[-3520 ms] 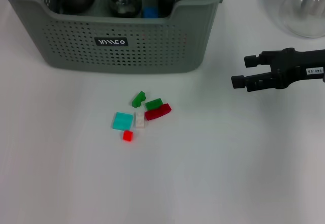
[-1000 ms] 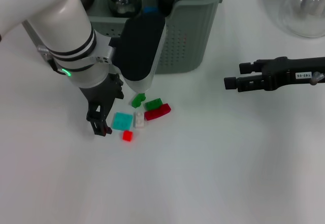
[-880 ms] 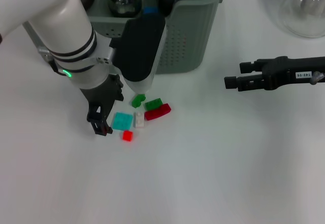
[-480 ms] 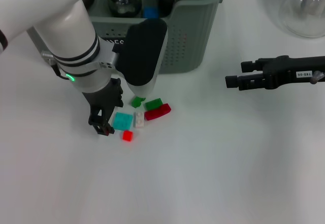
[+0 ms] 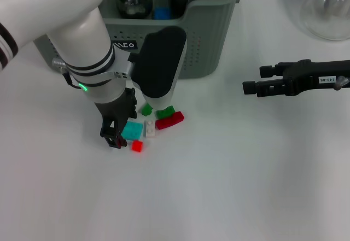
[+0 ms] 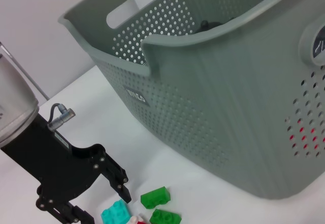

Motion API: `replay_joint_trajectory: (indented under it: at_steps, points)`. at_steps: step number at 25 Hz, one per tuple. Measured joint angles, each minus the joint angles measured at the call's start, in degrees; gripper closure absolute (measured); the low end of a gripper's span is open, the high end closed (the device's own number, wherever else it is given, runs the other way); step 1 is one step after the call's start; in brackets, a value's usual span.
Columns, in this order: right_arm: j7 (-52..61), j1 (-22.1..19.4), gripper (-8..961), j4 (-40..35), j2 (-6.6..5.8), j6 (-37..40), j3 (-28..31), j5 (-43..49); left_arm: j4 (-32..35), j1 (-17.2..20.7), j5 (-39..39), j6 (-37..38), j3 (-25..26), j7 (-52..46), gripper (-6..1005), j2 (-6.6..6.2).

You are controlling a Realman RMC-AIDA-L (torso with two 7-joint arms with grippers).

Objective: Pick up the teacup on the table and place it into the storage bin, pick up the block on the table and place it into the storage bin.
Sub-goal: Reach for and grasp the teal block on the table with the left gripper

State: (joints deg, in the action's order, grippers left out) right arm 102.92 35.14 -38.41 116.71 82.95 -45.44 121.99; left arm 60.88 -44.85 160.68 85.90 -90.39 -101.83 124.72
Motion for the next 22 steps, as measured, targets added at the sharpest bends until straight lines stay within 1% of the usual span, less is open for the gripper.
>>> replay_joint_trajectory:
  at_steps: [14, 22]
  points:
    - [0.2, -0.5, 7, 0.0, -0.07, 0.0, 0.0, 0.0, -1.5, -0.9, -0.5, -0.8, -0.7, 0.0, 347, 0.00]
    - [0.0, -0.5, 7, 0.3, -0.29, 0.0, 0.0, 0.0, -2.9, -1.7, -0.5, -0.8, -0.8, 0.0, 433, 0.00]
